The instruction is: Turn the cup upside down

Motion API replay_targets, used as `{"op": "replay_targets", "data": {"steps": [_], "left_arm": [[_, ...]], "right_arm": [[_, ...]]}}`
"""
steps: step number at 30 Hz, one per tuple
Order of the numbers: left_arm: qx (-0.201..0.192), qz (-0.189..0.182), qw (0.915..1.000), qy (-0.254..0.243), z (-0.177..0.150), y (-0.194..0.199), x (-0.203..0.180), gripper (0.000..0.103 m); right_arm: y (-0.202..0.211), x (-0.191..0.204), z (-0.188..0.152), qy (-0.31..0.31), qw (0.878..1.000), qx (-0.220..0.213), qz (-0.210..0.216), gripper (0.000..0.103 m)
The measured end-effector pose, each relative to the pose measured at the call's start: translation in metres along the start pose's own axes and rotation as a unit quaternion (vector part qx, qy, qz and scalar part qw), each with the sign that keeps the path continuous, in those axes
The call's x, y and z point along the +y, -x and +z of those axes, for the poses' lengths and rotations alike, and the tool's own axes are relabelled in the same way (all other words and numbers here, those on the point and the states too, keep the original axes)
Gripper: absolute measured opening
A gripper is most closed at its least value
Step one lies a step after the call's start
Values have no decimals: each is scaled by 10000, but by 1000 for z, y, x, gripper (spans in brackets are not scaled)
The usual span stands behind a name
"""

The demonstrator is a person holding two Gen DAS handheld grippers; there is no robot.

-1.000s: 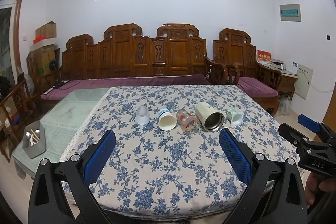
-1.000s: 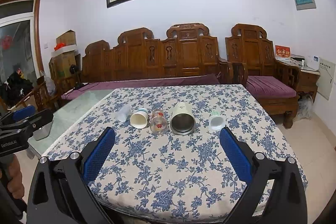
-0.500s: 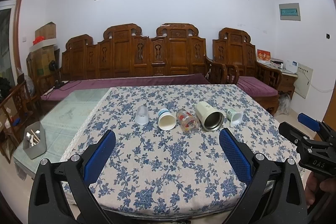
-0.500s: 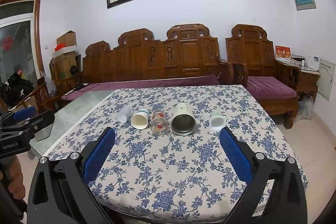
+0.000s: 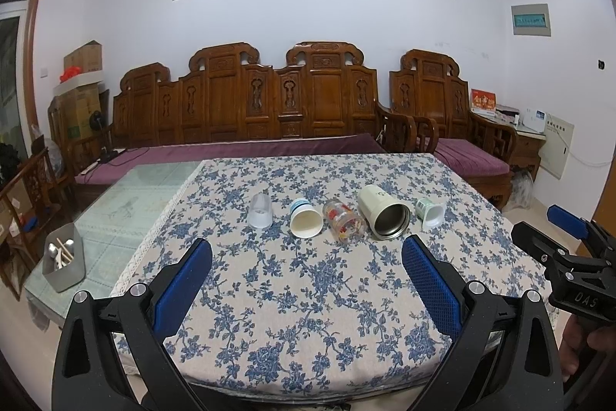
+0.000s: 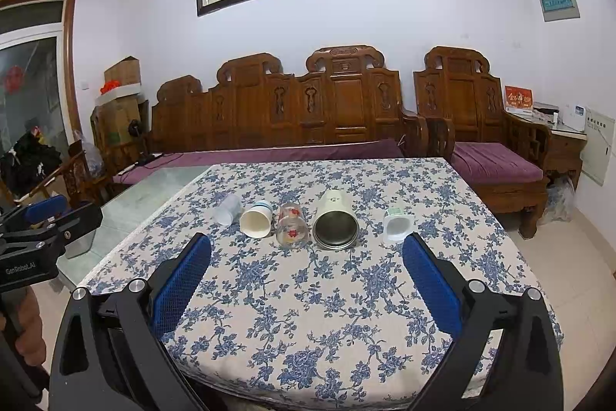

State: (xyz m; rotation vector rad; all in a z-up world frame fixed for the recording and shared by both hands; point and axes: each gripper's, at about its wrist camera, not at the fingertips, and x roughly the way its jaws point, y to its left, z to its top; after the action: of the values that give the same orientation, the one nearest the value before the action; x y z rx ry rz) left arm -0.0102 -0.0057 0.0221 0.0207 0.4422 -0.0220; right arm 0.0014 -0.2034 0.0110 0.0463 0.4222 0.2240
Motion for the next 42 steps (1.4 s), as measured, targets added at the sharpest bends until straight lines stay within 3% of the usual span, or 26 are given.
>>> {"op": "replay_targets", "data": {"steps": [14,22,33,42], "left_arm": [[1,-12,10000,9,-1,0,0,95],[266,-51,9996,74,-6,-21,6,95],[879,-89,9961,-21,-1,-84,17,95],[1312,-289,9909,-60,6,-140,22,95]], "right_arm": [[0,1,0,12,10000,30,0,100],[-14,-9,-9,-51,9998,175,-48,100],[-71,-39,5,-104,9979,612,-200,96],[-142,-65,20,-45,9930,1156,-229,93]]}}
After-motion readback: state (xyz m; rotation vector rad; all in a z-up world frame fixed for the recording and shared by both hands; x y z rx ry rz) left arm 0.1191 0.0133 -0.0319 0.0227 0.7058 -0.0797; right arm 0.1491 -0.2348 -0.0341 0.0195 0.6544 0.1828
